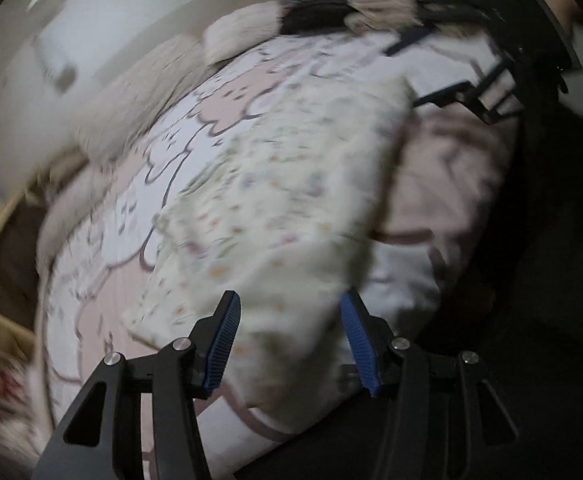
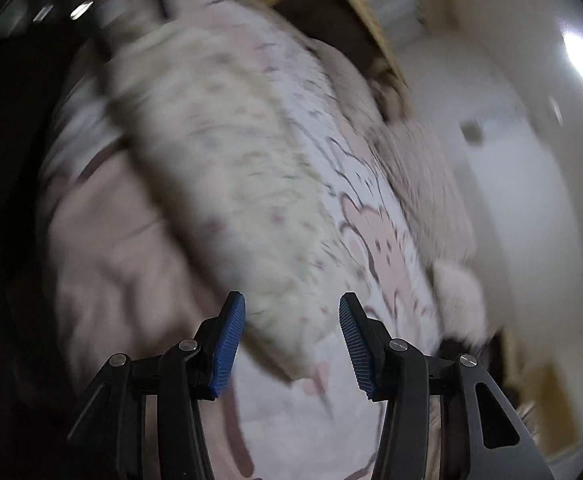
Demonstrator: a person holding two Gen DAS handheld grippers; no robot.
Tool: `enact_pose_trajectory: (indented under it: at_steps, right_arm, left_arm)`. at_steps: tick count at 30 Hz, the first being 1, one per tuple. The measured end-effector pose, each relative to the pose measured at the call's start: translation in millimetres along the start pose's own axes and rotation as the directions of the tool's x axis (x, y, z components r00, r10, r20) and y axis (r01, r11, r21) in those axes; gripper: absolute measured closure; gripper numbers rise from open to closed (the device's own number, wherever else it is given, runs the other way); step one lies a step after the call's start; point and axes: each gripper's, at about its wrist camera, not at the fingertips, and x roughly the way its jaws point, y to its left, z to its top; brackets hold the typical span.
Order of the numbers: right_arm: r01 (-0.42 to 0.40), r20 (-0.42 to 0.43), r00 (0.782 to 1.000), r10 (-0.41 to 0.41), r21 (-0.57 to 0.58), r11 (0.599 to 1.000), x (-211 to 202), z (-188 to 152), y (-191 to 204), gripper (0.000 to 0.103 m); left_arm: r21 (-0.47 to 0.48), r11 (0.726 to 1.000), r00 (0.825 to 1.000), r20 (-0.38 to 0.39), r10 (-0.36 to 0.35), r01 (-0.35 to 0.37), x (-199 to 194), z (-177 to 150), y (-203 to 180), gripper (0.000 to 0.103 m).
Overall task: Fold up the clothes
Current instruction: 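Grasp the folded blanket edge with both tools side by side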
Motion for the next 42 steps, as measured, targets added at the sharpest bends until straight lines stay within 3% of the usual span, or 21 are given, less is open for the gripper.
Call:
enact_pose_trajectory:
  at_steps: [7,9,11,13,15,20,27,29,31,33,37,42]
  right_arm:
    - [0.138,0.09,0.989,-0.12,-0.242,0.96,27.8,14.1,44.2,0.054]
    - [0.146,0.103,0.987,-0.124,-0.247,0.958,34.2,18.3,41.8,0.054]
    - [0.131,0.094,0.989,-0.111,-0.247,0.96,40.4,18.0,34.7,0.065]
    - [0.129,0.071,0.991,-0.114,-0.274,0.953,48.2,12.3,31.9,0.083]
    - [0.125,0.044,0.992,-0.118,-0.304,0.944,56.1,2.0,29.6,0.09]
    - [0.097,0.001,0.995,-0.102,-0.311,0.945,65.3,-15.2,20.2,0.095]
    - [0.111,0.011,0.993,-0.114,-0.331,0.937,60.4,-23.6,15.0,0.092]
    - [0.141,0.035,0.99,-0.138,-0.354,0.924,51.7,-25.1,17.1,0.08]
    - [0.165,0.069,0.986,-0.15,-0.353,0.921,40.6,-26.7,16.6,0.061]
    - [0.173,0.09,0.984,-0.151,-0.353,0.92,29.0,-27.4,18.8,0.055]
    - [0.17,0.132,0.983,-0.128,-0.391,0.905,15.1,-26.2,33.9,0.055]
    - [0.224,0.213,0.967,-0.14,-0.451,0.864,29.2,-8.3,51.3,0.055]
  left_arm:
    - [0.136,0.974,0.982,-0.027,0.185,-0.18,35.0,-10.8,-10.5,0.048]
    - [0.133,0.973,0.98,-0.04,0.197,-0.19,37.9,-11.5,0.6,0.051]
    - [0.105,0.98,0.982,-0.065,0.177,-0.17,39.9,-12.0,11.5,0.067]
    - [0.084,0.984,0.984,-0.078,0.161,-0.155,39.8,-12.7,17.6,0.069]
    - [0.072,0.987,0.985,-0.086,0.151,-0.145,39.8,-13.5,21.7,0.07]
    - [0.075,0.986,0.982,-0.107,0.157,-0.15,37.4,-20.5,20.2,0.069]
    - [0.106,0.973,0.968,-0.119,0.219,-0.207,23.5,-28.7,10.8,0.066]
    - [0.146,0.961,0.964,-0.096,0.249,-0.233,19.4,-29.8,1.7,0.06]
    - [0.172,0.954,0.962,-0.078,0.261,-0.245,18.2,-30.3,-6.4,0.058]
    - [0.185,0.951,0.962,-0.069,0.265,-0.249,19.2,-29.5,-12.8,0.058]
    - [0.176,0.953,0.964,-0.055,0.26,-0.246,22.6,-24.8,-18.0,0.058]
    - [0.164,0.954,0.965,-0.039,0.261,-0.251,20.6,-21.2,-16.2,0.058]
